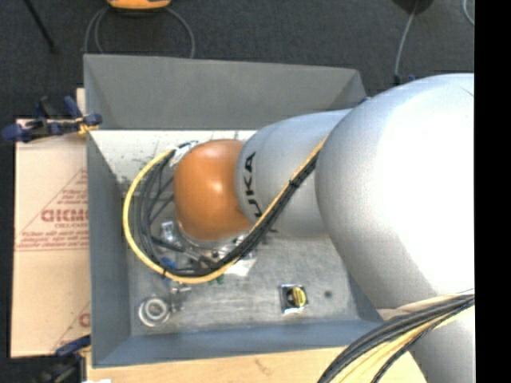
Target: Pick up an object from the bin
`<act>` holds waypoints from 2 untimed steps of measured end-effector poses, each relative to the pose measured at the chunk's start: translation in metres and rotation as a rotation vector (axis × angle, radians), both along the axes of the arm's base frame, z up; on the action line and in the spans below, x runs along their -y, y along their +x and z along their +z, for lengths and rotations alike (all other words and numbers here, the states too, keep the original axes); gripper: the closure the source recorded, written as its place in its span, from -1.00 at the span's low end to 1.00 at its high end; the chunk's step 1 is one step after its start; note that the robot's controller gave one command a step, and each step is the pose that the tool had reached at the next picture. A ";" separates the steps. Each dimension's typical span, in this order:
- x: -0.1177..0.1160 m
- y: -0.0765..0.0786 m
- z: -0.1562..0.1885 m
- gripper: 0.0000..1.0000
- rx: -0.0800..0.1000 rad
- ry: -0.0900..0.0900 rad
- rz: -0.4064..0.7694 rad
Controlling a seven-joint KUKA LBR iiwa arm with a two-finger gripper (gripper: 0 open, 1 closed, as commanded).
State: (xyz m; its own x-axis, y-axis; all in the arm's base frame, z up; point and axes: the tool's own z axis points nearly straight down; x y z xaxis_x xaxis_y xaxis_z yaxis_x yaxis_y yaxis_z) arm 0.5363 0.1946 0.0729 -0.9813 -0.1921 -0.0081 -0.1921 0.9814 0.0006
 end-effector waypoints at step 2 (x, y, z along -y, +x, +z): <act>-0.010 0.001 0.129 1.00 0.003 0.002 -0.021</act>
Offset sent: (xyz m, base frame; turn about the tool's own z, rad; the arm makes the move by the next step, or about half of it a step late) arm 0.0000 0.0000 0.0000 0.0000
